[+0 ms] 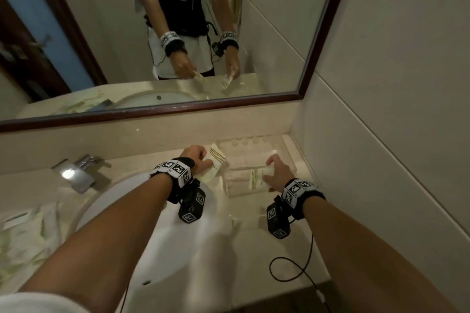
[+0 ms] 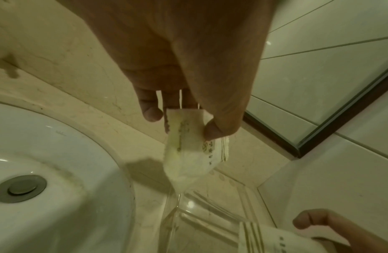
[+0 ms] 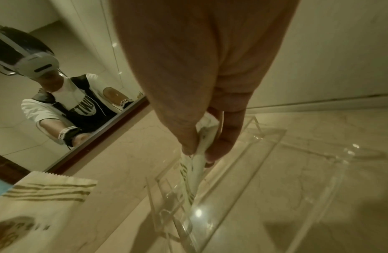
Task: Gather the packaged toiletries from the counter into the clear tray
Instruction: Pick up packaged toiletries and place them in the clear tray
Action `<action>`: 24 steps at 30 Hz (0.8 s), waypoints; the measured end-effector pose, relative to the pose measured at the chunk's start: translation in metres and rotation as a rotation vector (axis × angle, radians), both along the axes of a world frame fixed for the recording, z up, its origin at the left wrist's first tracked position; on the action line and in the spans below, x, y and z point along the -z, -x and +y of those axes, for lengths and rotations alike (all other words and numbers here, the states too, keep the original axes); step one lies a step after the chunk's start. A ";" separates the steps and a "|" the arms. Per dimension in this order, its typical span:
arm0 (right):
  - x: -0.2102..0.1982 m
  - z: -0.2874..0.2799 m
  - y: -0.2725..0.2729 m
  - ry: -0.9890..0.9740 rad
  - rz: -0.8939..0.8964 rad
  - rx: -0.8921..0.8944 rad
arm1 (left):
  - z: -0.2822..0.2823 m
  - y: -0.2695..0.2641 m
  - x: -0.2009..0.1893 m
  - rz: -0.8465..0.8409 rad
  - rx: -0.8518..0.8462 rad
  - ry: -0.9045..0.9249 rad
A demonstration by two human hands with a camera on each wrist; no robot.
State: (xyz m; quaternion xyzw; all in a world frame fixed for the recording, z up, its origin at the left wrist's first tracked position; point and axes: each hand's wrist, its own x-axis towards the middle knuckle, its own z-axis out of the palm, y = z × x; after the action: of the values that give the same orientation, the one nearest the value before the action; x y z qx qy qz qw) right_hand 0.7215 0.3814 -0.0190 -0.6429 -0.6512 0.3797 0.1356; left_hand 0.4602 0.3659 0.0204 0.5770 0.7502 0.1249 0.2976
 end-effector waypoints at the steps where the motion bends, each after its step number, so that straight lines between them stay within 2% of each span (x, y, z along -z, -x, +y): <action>1: 0.005 0.000 -0.001 0.027 0.002 0.006 | 0.001 -0.002 0.001 0.005 -0.005 0.001; 11: 0.063 0.006 0.013 0.079 0.101 0.214 | 0.005 -0.014 0.014 0.032 -0.002 0.045; 15: 0.089 0.013 0.024 0.157 0.075 0.242 | 0.006 -0.017 0.019 0.024 -0.001 0.038; 24: 0.107 0.022 0.040 0.200 0.033 0.271 | 0.007 -0.005 0.034 0.010 -0.040 0.096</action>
State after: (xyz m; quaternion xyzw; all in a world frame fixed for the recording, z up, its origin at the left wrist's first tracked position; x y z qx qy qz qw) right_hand 0.6813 0.4029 -0.1260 -0.7288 -0.5153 0.4313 0.1317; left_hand 0.4650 0.3726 -0.0135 0.5473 0.7683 0.0919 0.3188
